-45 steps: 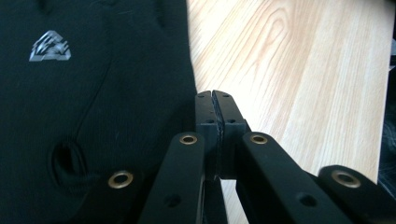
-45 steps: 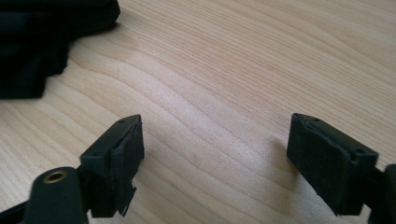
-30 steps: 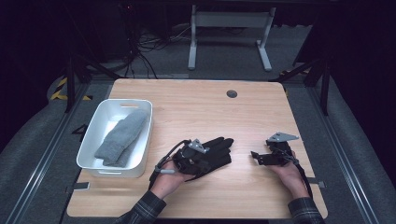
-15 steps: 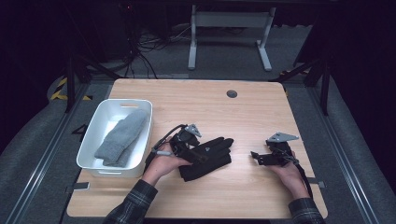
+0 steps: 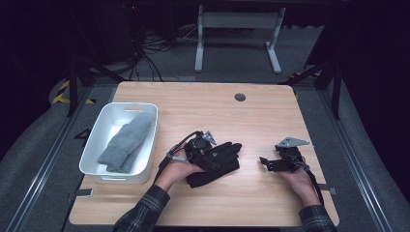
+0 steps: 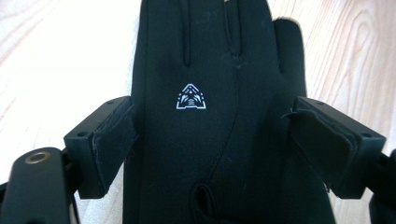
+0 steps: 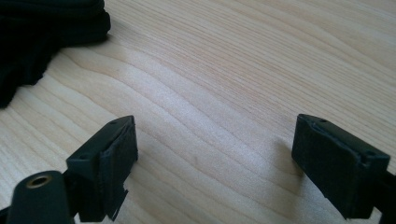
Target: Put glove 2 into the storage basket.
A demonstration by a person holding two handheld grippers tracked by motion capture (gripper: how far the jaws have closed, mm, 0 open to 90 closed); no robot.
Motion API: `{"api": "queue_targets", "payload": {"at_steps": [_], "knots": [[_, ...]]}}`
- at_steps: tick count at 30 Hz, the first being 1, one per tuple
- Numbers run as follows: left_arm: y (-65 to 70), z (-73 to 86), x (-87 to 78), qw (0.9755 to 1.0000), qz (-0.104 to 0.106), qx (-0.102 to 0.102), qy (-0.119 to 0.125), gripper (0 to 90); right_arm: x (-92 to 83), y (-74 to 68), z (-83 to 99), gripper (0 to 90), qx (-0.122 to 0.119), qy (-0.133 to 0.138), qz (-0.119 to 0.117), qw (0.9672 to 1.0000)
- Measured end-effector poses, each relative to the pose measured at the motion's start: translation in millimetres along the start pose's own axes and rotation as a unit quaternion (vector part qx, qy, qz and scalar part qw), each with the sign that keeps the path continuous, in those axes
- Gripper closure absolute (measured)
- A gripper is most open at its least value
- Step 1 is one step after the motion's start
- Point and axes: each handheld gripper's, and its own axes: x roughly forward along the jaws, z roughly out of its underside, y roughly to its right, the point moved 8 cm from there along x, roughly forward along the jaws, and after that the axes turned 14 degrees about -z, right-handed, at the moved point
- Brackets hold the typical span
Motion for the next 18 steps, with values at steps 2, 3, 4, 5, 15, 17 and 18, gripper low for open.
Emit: {"api": "queue_targets", "payload": {"at_steps": [2, 3, 4, 5, 15, 17, 18], "knots": [[1.0, 1.6, 3.8, 1.0, -0.001, 0.004, -0.005, 15.6, 0.0, -0.1, 0.0, 14.9, 0.0, 0.0, 0.0, 1.0], [1.1, 2.1, 5.3, 1.0, -0.002, 0.004, -0.005, 15.6, 0.0, -0.1, 0.0, 14.9, 0.0, 0.0, 0.0, 1.0], [1.5, 2.9, 6.3, 1.0, -0.002, 0.002, -0.008, 15.6, 0.0, -0.1, 0.0, 15.0, 0.0, 0.0, 0.0, 1.0], [1.6, 3.4, 7.7, 1.0, -0.001, 0.004, -0.007, 15.7, 0.0, -0.1, 0.0, 14.9, 0.0, 0.0, 0.0, 1.0], [0.8, 5.7, 10.0, 0.9999, -0.011, 0.008, -0.005, 14.0, 0.2, -0.4, -0.1, 15.1, -0.001, 0.001, -0.002, 1.0], [0.8, 5.9, 10.7, 0.9999, -0.01, 0.009, -0.005, 13.8, 0.2, -0.4, -0.1, 15.2, -0.001, 0.001, -0.002, 1.0], [0.7, 6.0, 10.8, 0.9999, -0.01, 0.009, -0.004, 13.9, 0.2, -0.4, -0.1, 15.2, -0.001, 0.001, -0.002, 1.0]]}}
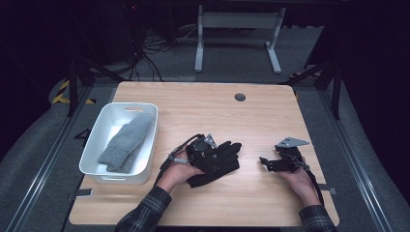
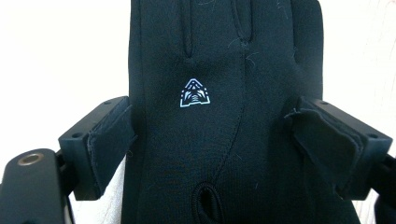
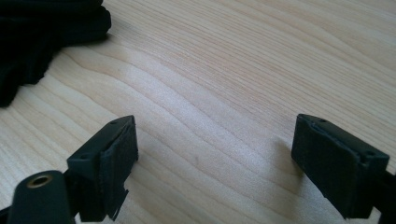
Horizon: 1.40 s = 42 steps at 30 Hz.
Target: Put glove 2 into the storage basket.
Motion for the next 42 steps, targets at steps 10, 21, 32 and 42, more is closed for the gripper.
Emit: {"api": "queue_targets", "payload": {"at_steps": [10, 21, 32, 42], "knots": [[0.9, 3.1, 1.9, 0.9998, 0.016, -0.012, -0.005, 16.2, -0.1, 0.0, 0.1, 15.2, -0.001, -0.001, 0.001, 1.0], [13.2, 1.9, -8.5, 0.9965, 0.08, -0.008, -0.021, 64.4, -0.2, -0.1, 0.1, 15.3, -0.001, -0.001, 0.0, 1.0], [10.8, -10.1, -32.6, 0.9973, 0.063, -0.035, -0.011, 66.2, -0.3, -0.1, 0.2, 15.3, -0.002, -0.001, 0.0, 1.0], [-8.8, -17.1, -67.6, 0.9964, 0.04, -0.075, 0.008, 66.0, -0.2, -0.2, 0.2, 15.3, -0.002, -0.001, 0.0, 1.0]]}}
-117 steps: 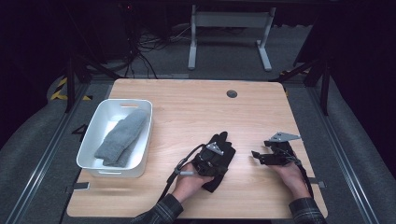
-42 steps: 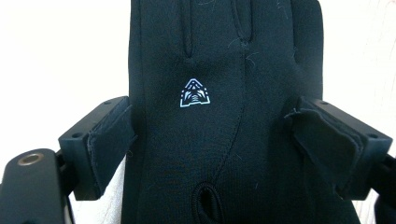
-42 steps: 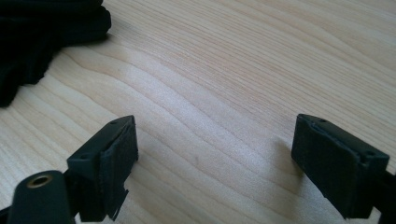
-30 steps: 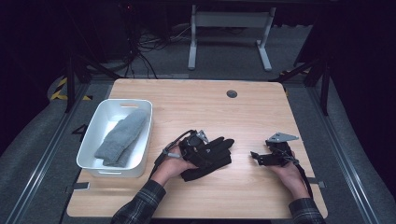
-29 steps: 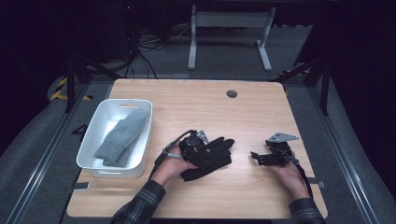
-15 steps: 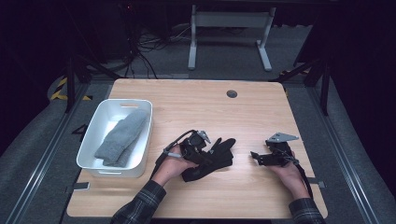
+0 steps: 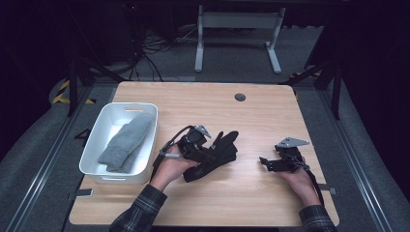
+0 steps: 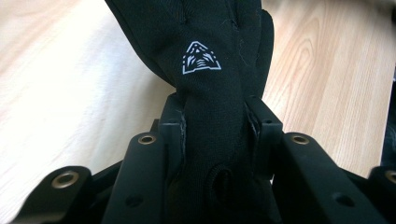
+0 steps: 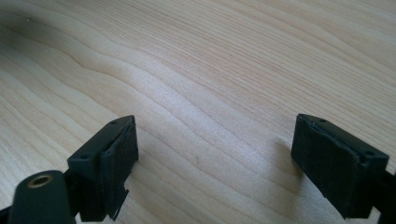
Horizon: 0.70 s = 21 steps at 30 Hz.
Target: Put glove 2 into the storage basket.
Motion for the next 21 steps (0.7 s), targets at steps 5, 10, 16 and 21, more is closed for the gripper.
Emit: {"api": "queue_targets", "payload": {"at_steps": [5, 10, 16, 21], "knots": [[-8.8, -3.0, -15.2, 0.9999, -0.007, -0.007, 0.005, 65.9, 0.0, -0.2, 0.1, 15.3, 0.0, 0.0, 0.0, 1.0], [-18.2, -5.9, -31.7, 0.9996, -0.015, -0.018, 0.013, 65.8, 0.0, -0.3, 0.1, 15.3, 0.0, 0.0, 0.0, 1.0], [-28.5, -7.1, -48.9, 0.9992, -0.027, -0.026, 0.014, 65.8, 0.0, -0.5, 0.1, 15.3, 0.001, 0.0, 0.0, 1.0], [-42.0, -4.8, -65.7, 0.9984, -0.044, -0.033, 0.016, 65.8, 0.0, -0.6, 0.1, 15.3, 0.001, 0.0, 0.0, 1.0]]}}
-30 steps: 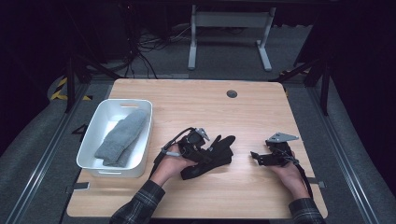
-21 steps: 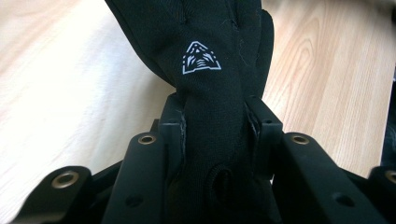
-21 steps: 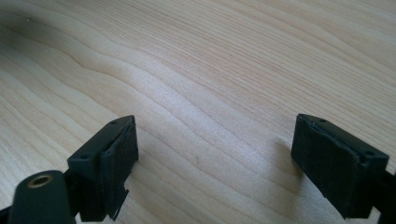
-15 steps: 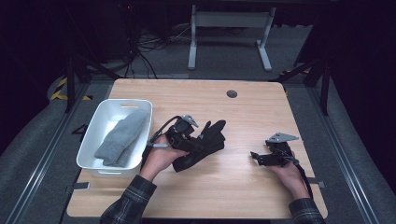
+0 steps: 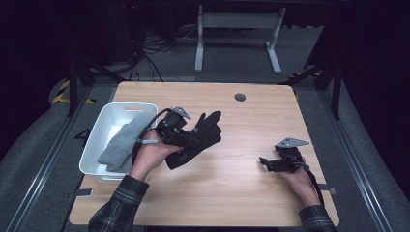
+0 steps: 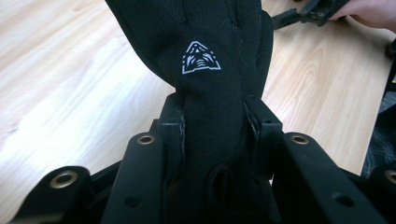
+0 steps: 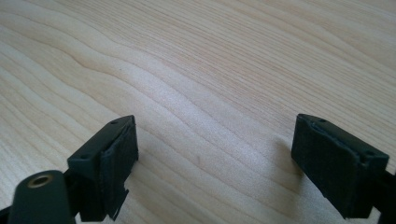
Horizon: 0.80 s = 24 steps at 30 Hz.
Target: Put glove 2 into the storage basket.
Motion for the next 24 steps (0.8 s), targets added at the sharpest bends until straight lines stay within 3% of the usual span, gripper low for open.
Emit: {"api": "queue_targets", "payload": {"at_steps": [12, 14, 19, 24], "knots": [[-50.8, 14.3, -40.2, 0.998, -0.039, -0.048, 0.018, 65.8, 0.0, -0.1, 0.0, 15.3, 0.0, 0.0, 0.0, 1.0], [-65.9, 21.8, -50.6, 0.9963, -0.051, -0.066, 0.022, 65.8, 0.0, -0.1, 0.0, 15.3, 0.0, 0.0, 0.0, 1.0], [-84.5, 33.9, -62.6, 0.9935, -0.065, -0.09, 0.025, 65.9, -0.1, -0.2, 0.0, 15.5, 0.0, 0.001, 0.0, 1.0], [-107.7, 54.3, -74.6, 0.9885, -0.093, -0.118, 0.019, 65.8, -0.1, -0.2, 0.0, 15.5, 0.0, 0.001, 0.001, 1.0]]}}
